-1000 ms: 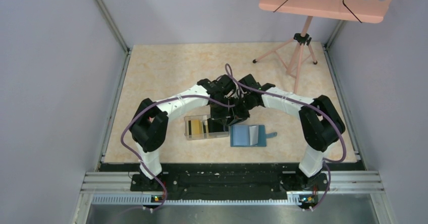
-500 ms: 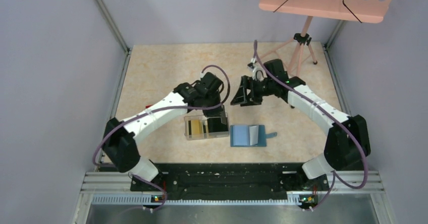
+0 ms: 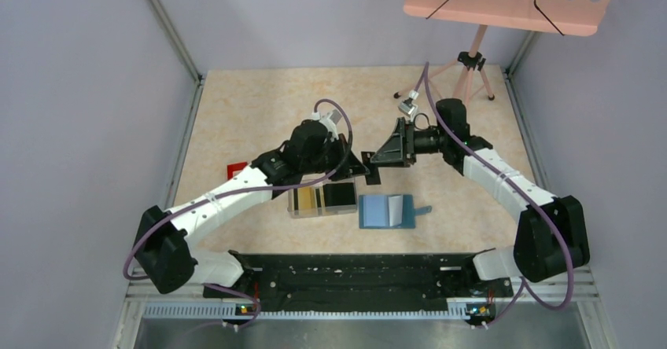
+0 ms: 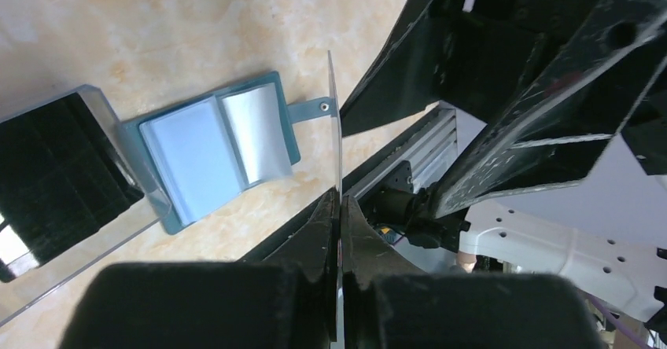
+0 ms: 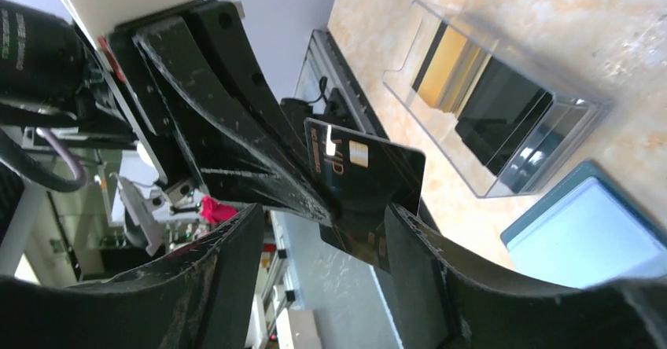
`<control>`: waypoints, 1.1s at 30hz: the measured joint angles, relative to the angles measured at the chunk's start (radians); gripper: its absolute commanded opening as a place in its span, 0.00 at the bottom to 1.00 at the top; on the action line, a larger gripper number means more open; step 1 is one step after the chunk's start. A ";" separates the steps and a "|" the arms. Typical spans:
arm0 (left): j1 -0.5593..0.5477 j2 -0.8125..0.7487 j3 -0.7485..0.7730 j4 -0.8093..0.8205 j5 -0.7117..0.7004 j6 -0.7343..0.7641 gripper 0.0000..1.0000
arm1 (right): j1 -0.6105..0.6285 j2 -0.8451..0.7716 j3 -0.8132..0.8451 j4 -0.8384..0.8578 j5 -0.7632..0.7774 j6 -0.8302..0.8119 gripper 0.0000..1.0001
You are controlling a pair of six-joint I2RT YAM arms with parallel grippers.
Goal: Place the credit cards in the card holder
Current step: Pick up the credit card from the storage box.
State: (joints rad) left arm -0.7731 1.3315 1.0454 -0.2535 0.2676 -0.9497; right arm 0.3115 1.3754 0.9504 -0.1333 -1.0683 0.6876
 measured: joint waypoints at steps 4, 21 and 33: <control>0.002 -0.011 -0.007 0.045 0.014 -0.008 0.00 | 0.000 -0.014 -0.025 0.045 -0.044 0.032 0.51; 0.003 -0.058 -0.029 0.142 0.046 -0.033 0.00 | -0.080 -0.082 -0.086 0.026 -0.033 0.033 0.48; 0.005 -0.053 -0.040 0.179 0.076 -0.050 0.25 | -0.069 -0.082 -0.147 0.283 -0.123 0.199 0.00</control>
State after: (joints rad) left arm -0.7681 1.2789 1.0058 -0.0750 0.3439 -0.9993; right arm 0.2424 1.2930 0.8032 0.1493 -1.1915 0.8864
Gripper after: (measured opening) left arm 0.086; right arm 0.090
